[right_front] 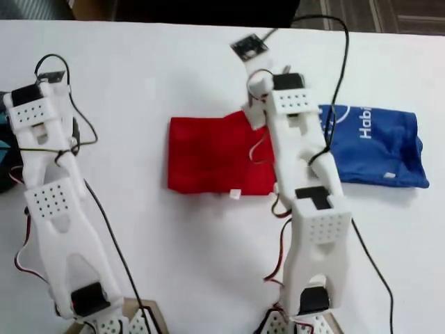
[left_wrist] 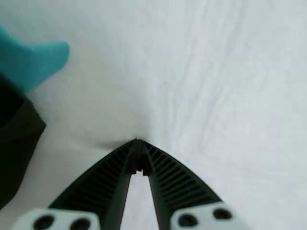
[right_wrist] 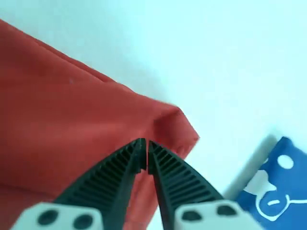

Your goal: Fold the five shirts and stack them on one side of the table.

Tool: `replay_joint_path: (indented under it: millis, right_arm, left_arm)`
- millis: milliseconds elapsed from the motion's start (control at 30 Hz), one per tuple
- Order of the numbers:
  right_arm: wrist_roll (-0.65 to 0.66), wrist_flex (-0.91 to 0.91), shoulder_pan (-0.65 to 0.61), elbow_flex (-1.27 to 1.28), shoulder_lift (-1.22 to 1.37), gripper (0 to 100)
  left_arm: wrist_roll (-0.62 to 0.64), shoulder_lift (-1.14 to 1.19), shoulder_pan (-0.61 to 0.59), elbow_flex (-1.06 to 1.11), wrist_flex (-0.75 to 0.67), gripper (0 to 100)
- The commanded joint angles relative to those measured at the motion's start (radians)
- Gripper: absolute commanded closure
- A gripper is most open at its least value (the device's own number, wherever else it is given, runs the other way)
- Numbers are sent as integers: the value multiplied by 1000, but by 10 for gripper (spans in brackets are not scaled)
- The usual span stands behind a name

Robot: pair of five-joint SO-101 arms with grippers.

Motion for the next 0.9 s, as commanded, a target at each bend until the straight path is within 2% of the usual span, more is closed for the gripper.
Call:
replay_joint_path:
  millis: [0,233,500,667,867]
  right_arm:
    - [-15,19,-93,-104,-94,977]
    - [-11,-68,-252,-114,28,977]
    - [-11,-160,-340,-149,205,977]
    - [-9,-171,-363,-270,335,977]
    - [-9,-170,-364,-529,487,977]
  left_arm:
    - [9,6,26,1,-11,973]
    - [8,6,29,1,-11,973]
    - [8,6,29,2,-11,973]
    - [5,6,29,2,-11,973]
    - [5,6,29,2,-11,973]
